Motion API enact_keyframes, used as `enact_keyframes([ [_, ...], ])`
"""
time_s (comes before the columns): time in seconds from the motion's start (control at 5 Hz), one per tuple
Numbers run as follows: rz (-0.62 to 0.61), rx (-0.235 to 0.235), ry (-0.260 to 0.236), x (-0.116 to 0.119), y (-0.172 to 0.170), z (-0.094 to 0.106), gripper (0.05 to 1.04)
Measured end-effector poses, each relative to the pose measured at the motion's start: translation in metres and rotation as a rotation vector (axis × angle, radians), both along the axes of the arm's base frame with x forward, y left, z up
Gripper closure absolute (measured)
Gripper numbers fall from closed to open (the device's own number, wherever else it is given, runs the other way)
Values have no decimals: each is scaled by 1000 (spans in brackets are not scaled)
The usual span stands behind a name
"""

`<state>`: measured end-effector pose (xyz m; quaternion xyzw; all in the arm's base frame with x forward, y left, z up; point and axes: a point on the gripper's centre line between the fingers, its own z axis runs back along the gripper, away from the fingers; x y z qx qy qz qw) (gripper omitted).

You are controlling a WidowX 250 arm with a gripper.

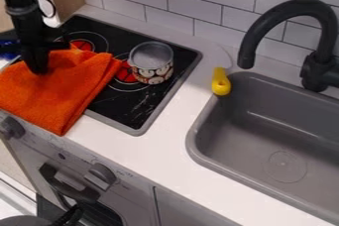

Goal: Covered the two burners with an orange cloth

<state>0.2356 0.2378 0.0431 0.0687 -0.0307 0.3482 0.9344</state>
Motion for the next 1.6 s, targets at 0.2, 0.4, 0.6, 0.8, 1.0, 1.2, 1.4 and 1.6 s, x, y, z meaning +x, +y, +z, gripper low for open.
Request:
enact_keyframes([
  [0.2, -11, -20, -27, -1, 7, 21, 1018],
  [0.4, -6, -46, -46, -1, 10, 26, 888],
  [0.6, -21, -25, -106, 2, 13, 42, 661],
  [0.8, -42, 21, -148, 14, 21, 53, 368],
  [1.0, -108, 67, -225, 31, 24, 56, 113],
  [1.2, -157, 79, -224, 46, 24, 44, 84],
  [1.4, -271, 139, -231, 66, 5, 36, 84],
  [1.6, -374, 148, -238, 83, -20, 31, 84],
])
